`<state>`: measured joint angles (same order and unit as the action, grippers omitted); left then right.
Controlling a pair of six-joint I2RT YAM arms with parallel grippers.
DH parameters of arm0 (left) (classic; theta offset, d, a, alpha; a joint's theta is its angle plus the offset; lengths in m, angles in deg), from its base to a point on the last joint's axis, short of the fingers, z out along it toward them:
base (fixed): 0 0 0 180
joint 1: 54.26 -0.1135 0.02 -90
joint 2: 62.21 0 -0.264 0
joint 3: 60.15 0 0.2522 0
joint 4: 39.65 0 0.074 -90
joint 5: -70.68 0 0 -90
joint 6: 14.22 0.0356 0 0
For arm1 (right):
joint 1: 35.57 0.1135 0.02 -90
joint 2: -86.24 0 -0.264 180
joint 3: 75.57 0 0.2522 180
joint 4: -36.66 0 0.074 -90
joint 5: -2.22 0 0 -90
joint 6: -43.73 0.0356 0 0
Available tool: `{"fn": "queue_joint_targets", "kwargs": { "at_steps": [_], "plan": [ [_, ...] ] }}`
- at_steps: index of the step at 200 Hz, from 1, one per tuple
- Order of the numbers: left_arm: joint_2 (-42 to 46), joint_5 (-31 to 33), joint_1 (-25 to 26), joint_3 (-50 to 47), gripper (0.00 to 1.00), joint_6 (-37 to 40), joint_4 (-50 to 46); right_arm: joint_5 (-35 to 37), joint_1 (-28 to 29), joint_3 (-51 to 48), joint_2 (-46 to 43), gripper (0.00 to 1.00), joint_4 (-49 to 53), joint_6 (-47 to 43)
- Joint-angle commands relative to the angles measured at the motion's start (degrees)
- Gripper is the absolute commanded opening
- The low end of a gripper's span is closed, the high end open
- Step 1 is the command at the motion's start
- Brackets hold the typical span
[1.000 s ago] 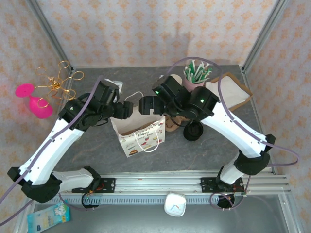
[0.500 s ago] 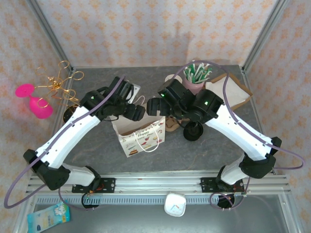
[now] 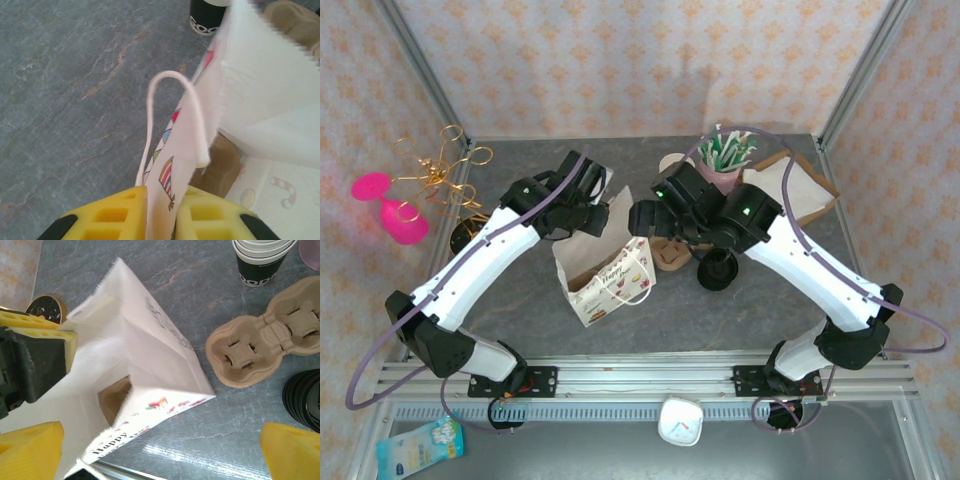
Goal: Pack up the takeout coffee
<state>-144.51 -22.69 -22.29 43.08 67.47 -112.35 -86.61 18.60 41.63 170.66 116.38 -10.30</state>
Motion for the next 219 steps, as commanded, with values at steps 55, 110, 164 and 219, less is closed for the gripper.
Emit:
{"fn": "queue_joint_targets", "kwargs": {
  "at_steps": [55,110,164,219],
  "plan": [
    [8.8,-2.9,-9.7,-5.3,0.0,-16.4,3.8,4.1,-9.4,-4.9,-3.5,1.0,2.2,-1.2],
    [12.9,-5.7,-9.9,-11.1,0.01,-27.8,11.4,7.0,-22.5,-10.8,-4.2,1.0,2.2,-6.1],
    [15.6,-8.5,-10.2,-14.8,0.02,-31.1,14.8,4.9,-33.5,-18.3,-3.1,1.0,-3.7,-11.6],
    [16.0,-8.9,-11.1,-19.0,0.1,-31.9,17.0,-0.8,-38.4,-25.4,0.8,1.0,-12.7,-15.6]
  ]
}}
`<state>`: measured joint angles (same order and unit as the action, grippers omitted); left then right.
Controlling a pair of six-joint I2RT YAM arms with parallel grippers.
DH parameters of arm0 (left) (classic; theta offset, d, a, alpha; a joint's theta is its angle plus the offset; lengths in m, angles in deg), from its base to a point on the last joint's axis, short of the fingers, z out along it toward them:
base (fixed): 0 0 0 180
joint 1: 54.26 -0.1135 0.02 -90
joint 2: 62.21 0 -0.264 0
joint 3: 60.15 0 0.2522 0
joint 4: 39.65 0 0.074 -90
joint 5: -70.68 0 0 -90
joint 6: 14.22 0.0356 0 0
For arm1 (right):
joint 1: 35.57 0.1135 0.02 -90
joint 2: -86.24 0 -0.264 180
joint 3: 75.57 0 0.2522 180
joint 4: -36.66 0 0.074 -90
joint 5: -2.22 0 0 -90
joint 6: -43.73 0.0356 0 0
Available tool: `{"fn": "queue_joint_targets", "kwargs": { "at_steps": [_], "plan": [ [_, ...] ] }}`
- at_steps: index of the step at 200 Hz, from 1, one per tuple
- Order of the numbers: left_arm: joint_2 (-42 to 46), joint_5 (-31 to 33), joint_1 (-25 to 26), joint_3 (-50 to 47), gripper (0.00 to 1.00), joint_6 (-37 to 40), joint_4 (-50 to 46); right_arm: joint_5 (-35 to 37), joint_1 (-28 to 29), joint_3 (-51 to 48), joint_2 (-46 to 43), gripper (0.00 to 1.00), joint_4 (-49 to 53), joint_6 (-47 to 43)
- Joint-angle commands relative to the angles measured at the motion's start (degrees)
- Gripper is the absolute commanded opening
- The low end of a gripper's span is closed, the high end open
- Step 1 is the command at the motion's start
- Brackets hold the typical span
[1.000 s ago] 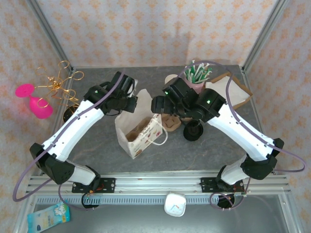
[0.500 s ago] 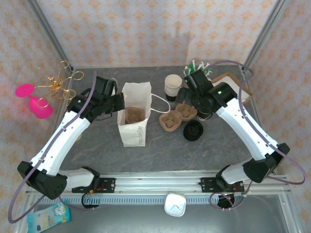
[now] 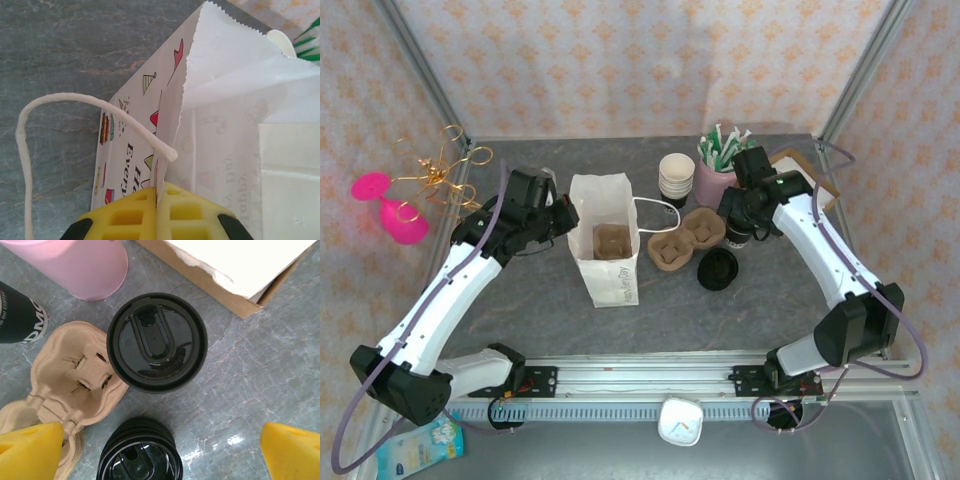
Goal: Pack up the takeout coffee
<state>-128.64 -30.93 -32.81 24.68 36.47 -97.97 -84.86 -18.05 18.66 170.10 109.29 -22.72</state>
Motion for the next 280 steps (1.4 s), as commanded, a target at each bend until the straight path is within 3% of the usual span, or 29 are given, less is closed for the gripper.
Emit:
{"fn": "queue_joint_targets", "kwargs": {
  "at_steps": [1,15,26,54,144,210,280],
  "plan": [
    [0.1,-0.6,-0.6,-0.6,0.1,-0.9,2.6,-2.6,-1.8,-2.6,1.5,1.0,-5.7,-3.3],
    [0.0,-0.1,-0.6,-0.3,0.16,-0.3,2.2,-2.2,-3.1,-2.8,3.5,1.0,-5.7,-3.9],
    [0.3,1.2,-0.7,0.5,0.28,0.5,1.6,-2.1,-4.2,-2.7,4.9,1.0,-5.9,-4.8],
    [0.3,1.3,-0.8,1.4,0.36,2.1,0.4,-3.6,-5.1,-2.2,7.8,1.0,-7.4,-7.4],
    [1.7,1.5,-0.8,0.8,0.36,4.2,1.0,-4.2,-5.6,1.9,14.0,0.89,-7.9,-11.7],
    [1.0,1.2,-0.8,0.9,0.36,4.5,1.4,-3.1,-5.6,3.5,13.1,0.96,-6.0,-12.4],
    [0.6,2.8,-0.8,1.4,0.36,4.8,0.4,-3.3,-5.7,6.4,17.3,0.92,-5.2,-12.5]
  ]
}}
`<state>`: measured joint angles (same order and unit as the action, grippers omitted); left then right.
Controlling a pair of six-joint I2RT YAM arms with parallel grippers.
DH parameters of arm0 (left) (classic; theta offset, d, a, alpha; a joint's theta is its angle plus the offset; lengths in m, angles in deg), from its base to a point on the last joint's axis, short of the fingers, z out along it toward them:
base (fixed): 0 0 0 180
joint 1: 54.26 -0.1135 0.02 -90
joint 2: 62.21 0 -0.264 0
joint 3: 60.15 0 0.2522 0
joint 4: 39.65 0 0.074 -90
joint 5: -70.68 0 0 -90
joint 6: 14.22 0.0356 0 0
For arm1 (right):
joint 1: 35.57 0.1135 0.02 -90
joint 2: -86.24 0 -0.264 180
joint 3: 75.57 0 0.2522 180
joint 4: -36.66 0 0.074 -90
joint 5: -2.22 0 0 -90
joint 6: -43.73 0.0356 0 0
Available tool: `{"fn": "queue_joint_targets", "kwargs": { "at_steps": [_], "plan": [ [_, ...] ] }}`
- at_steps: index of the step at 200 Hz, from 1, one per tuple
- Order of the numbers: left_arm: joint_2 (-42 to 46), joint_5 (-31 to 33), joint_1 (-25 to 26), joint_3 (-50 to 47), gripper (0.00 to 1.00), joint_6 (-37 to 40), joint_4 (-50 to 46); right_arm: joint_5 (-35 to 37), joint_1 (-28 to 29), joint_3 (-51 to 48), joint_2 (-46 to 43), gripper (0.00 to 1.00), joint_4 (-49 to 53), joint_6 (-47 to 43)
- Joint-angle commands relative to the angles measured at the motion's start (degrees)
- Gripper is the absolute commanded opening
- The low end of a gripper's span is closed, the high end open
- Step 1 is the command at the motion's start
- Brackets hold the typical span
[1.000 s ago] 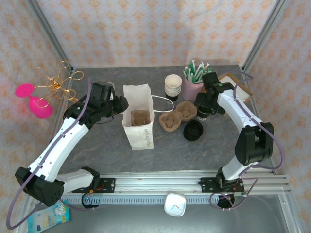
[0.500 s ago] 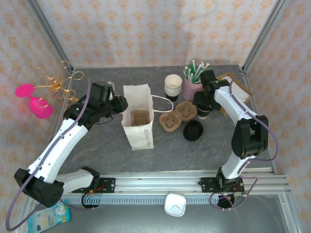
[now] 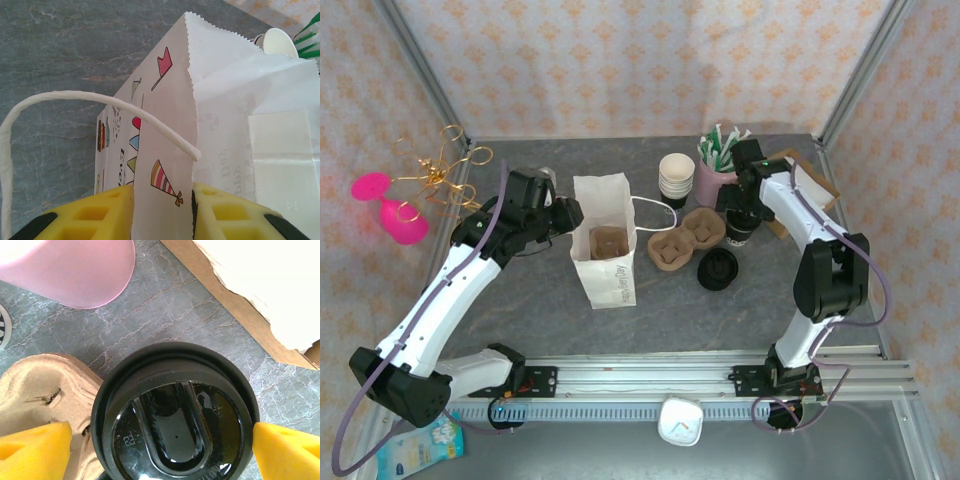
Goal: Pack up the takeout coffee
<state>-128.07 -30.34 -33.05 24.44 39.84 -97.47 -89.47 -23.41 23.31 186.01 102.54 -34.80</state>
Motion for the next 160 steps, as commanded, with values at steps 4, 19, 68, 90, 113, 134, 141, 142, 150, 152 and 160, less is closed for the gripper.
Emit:
{"fn": "queue_joint_targets", "kwargs": {
  "at_steps": [4,19,68,90,113,134,141,142,150,152,160],
  "plan": [
    [0.2,2.1,-0.6,1.7,0.36,1.5,0.0,1.3,-0.4,1.8,1.6,0.91,1.6,-0.4],
    [0.4,1.8,-0.6,1.5,0.36,1.2,0.5,1.2,-0.4,1.5,1.6,0.88,1.4,-0.4],
    [0.2,1.4,-0.6,1.7,0.36,1.2,0.6,2.4,-0.5,1.0,1.1,0.84,1.9,-0.1],
    [0.4,1.5,-0.6,1.7,0.36,1.3,0.7,3.0,-0.5,0.9,0.7,0.82,2.0,0.2],
    [0.4,1.5,-0.6,1.5,0.36,1.4,0.7,2.7,-0.6,0.5,0.2,0.79,1.9,0.2],
    [0.3,1.5,-0.6,1.5,0.36,1.5,0.8,2.2,-0.9,-0.1,-0.3,0.79,1.6,0.2],
    [0.3,1.5,-0.6,1.5,0.36,1.5,0.9,2.2,-1.0,-0.1,-0.4,0.8,1.7,0.3],
    [0.3,1.5,-0.6,1.5,0.36,1.5,0.9,2.2,-1.0,-0.1,-0.4,0.8,1.7,0.3],
    [0.3,1.5,-0.6,1.5,0.36,1.5,0.9,2.3,-1.1,-0.2,-0.7,0.81,1.7,0.4],
    [0.3,1.4,-0.6,1.5,0.36,1.6,0.9,2.3,-1.2,-0.2,-0.7,0.8,1.7,0.4],
    [0.2,1.4,-0.6,1.6,0.36,1.6,0.9,2.1,-1.2,-0.4,-1.0,0.8,1.7,0.4]
  ]
}}
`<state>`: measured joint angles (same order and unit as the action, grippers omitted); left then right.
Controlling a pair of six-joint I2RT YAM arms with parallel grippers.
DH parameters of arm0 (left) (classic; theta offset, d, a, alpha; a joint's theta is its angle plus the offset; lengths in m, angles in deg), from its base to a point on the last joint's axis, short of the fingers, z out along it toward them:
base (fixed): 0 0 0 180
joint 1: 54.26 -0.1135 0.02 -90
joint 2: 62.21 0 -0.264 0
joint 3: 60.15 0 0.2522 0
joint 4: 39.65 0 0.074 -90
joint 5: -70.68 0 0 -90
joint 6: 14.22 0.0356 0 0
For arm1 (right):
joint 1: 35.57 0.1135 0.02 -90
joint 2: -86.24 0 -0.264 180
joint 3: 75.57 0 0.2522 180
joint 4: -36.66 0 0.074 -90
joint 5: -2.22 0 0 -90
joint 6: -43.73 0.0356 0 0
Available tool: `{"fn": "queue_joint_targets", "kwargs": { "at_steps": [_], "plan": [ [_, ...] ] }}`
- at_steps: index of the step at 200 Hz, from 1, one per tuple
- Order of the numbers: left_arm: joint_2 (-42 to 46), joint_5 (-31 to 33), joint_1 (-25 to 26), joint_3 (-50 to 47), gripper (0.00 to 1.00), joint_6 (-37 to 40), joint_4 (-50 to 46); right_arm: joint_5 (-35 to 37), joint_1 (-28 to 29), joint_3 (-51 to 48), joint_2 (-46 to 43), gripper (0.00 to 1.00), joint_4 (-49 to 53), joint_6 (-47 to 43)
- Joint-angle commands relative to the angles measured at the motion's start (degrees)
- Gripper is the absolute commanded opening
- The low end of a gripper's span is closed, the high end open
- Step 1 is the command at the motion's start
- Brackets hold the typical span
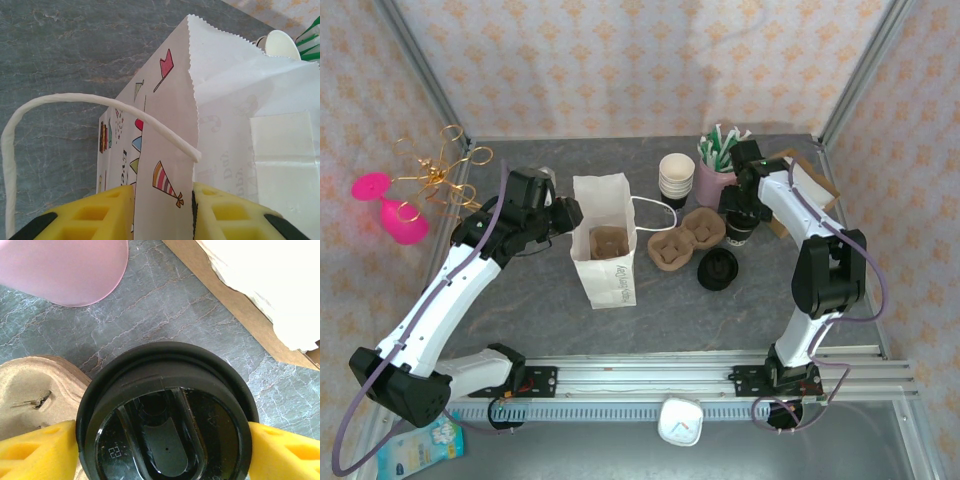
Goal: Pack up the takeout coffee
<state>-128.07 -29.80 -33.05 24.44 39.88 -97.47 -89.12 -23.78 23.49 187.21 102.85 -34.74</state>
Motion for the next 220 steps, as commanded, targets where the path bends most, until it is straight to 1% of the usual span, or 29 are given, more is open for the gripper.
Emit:
{"fn": "queue_joint_targets", "kwargs": {
  "at_steps": [1,52,71,79,92,130,147,196,220],
  "plan": [
    [0.2,0.9,-0.6,1.6,0.36,1.5,0.8,1.7,-0.8,-0.5,-2.2,0.79,1.3,0.3],
    [0.1,0.8,-0.6,1.8,0.36,1.7,0.7,1.2,-1.8,-1.5,-3.4,0.77,0.8,0.7],
    [0.3,0.8,-0.6,1.8,0.36,1.7,0.7,0.7,-1.9,-2.0,-3.7,0.82,0.4,0.7],
    [0.3,0.8,-0.6,1.8,0.36,1.7,0.8,0.7,-1.9,-2.1,-3.7,0.82,0.4,0.7],
    [0.2,0.8,-0.6,1.9,0.36,1.7,0.8,0.8,-1.9,-2.6,-3.8,0.78,0.3,0.7],
    [0.2,1.0,-0.6,2.0,0.36,1.5,0.8,0.3,-2.1,-3.9,-4.0,0.78,-0.2,0.7],
    [0.1,1.0,-0.6,2.1,0.36,1.7,0.8,0.5,-2.2,-3.9,-4.0,0.74,-0.2,0.6],
    [0.0,2.2,-0.6,2.4,0.36,2.0,0.7,0.4,-2.3,-3.6,-5.0,0.69,0.2,0.5],
    [-0.4,3.7,-0.6,2.7,0.29,2.0,0.3,0.2,-2.2,-3.7,-6.5,0.68,0.9,0.9]
  ]
}}
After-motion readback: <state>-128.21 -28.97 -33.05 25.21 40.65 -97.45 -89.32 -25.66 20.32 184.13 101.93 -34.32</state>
